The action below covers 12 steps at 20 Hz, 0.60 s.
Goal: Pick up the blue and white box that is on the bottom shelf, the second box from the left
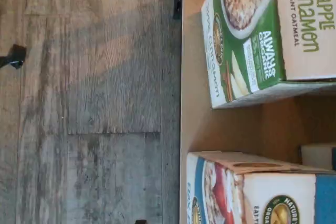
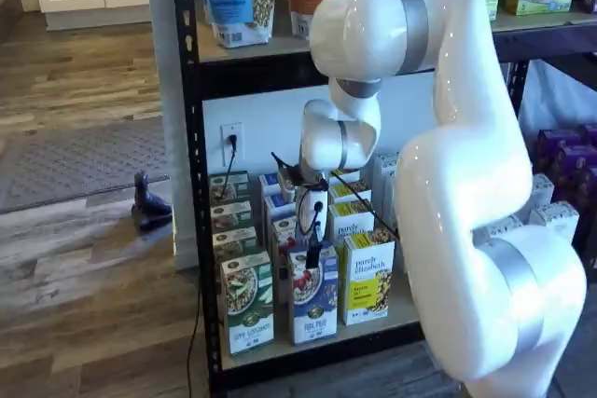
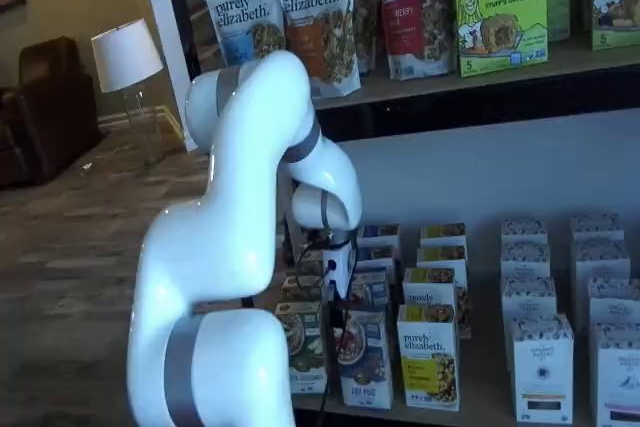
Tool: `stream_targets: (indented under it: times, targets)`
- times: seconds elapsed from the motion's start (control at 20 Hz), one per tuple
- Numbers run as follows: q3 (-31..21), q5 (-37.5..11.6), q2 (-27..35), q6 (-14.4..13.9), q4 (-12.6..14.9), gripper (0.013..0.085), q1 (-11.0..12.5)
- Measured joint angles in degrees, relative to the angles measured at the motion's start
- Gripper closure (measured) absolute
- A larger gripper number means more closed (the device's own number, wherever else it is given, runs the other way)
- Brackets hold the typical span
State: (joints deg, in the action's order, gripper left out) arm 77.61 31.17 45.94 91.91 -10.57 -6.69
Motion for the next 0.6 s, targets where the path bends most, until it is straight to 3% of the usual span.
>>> stream_targets:
  times: [0.6]
  targets:
    - [9.1, 1.9, 7.1, -1.7, 1.8, 0.013, 0.1]
